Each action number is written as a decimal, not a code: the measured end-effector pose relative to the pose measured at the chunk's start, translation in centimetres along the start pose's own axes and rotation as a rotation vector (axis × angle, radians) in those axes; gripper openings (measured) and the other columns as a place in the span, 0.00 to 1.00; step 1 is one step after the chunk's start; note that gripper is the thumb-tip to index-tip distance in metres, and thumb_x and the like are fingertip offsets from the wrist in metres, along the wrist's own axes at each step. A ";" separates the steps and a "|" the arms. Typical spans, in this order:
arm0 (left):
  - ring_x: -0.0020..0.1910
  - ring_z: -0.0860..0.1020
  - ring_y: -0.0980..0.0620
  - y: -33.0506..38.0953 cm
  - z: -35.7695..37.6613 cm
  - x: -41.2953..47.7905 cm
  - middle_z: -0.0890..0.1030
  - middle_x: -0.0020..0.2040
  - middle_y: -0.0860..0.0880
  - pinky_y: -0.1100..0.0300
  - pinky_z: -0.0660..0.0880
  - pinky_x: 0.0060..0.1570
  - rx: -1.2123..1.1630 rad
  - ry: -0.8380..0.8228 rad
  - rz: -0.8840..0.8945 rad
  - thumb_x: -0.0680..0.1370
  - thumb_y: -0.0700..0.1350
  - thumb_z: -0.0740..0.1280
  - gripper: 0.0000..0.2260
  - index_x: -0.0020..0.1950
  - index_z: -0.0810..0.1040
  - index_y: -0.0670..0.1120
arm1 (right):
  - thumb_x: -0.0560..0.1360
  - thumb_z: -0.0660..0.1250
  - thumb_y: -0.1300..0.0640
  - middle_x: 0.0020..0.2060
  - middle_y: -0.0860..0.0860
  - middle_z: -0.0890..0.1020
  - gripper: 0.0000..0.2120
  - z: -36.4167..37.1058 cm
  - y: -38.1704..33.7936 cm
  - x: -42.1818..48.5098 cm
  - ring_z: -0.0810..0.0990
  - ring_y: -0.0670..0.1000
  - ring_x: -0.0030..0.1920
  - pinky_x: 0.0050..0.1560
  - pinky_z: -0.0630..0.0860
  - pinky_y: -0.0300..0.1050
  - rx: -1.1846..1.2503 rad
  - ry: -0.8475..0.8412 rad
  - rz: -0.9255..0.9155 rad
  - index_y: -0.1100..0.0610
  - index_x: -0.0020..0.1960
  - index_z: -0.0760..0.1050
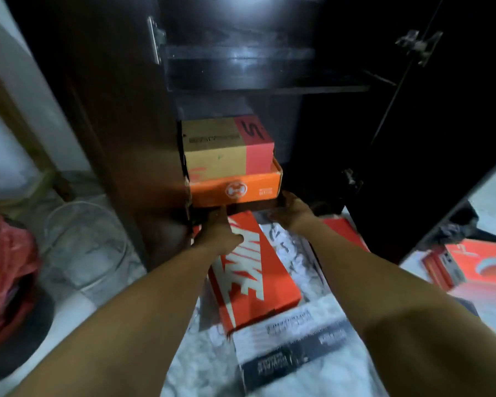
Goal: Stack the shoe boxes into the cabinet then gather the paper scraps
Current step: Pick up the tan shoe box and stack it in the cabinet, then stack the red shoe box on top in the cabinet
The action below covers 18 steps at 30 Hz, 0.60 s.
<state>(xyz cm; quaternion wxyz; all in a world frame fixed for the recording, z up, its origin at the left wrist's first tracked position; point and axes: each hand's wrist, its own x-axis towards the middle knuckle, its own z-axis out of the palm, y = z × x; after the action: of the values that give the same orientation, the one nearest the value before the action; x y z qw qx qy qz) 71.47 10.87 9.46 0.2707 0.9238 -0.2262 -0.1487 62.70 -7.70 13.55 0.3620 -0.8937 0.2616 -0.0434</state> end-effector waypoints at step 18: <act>0.77 0.61 0.44 -9.6 9.5 -6.8 0.62 0.79 0.51 0.43 0.63 0.73 0.409 -0.368 0.121 0.77 0.60 0.61 0.27 0.76 0.66 0.56 | 0.79 0.52 0.33 0.64 0.58 0.75 0.33 12.6 9.6 -13.5 0.71 0.60 0.67 0.71 0.64 0.58 -0.534 -0.262 -0.059 0.60 0.65 0.75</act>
<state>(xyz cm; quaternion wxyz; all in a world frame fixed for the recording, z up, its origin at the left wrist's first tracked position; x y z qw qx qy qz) 65.11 17.37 -2.64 0.0415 0.9015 -0.3515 -0.2490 50.25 1.16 -0.56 0.1436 -0.9625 0.1887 0.1318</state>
